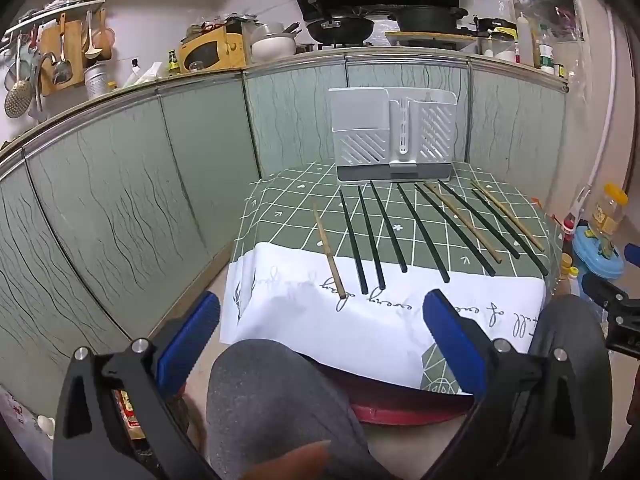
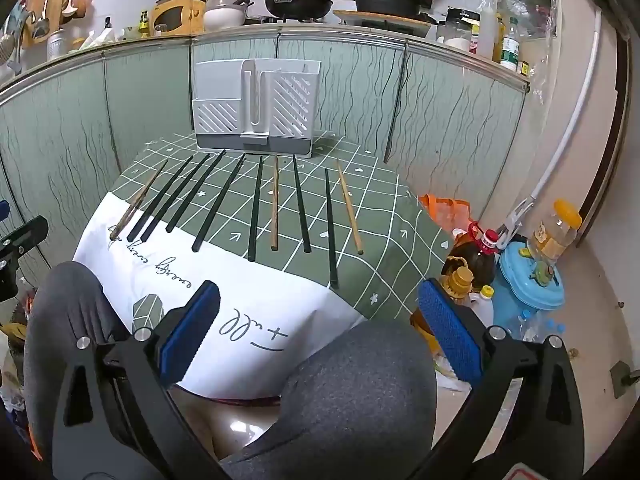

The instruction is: Organize utensils

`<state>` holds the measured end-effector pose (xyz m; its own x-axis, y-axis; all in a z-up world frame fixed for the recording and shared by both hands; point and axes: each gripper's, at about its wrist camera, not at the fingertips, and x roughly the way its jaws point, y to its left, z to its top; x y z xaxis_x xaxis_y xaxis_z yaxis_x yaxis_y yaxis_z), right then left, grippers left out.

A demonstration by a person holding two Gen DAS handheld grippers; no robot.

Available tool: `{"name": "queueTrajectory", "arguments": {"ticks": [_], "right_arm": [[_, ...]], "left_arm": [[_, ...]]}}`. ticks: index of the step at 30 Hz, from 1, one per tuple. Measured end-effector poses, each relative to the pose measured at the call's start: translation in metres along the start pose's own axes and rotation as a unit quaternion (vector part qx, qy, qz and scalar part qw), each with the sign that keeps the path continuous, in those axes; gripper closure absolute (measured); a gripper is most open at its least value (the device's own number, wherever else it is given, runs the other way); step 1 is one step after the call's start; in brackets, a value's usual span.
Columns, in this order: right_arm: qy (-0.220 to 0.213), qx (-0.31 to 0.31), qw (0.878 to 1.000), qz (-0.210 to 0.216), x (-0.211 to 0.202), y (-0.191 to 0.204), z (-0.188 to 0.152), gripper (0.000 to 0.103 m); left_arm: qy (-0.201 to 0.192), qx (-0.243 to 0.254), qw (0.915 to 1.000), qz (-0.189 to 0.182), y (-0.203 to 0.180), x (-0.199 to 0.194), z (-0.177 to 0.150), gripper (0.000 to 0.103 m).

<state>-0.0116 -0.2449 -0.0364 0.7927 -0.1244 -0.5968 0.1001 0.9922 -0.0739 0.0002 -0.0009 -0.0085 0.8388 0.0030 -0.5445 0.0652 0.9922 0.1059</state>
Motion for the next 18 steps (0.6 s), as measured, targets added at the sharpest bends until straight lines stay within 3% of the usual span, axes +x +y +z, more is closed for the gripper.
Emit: {"name": "queueTrajectory", "arguments": {"ticks": [18], "right_arm": [[0.005, 0.001, 1.0, 0.001, 0.0017, 0.0005, -0.0023, 0.008]], "left_arm": [[0.001, 0.008, 0.9999, -0.01, -0.0044, -0.0037, -0.0008, 0.004]]}}
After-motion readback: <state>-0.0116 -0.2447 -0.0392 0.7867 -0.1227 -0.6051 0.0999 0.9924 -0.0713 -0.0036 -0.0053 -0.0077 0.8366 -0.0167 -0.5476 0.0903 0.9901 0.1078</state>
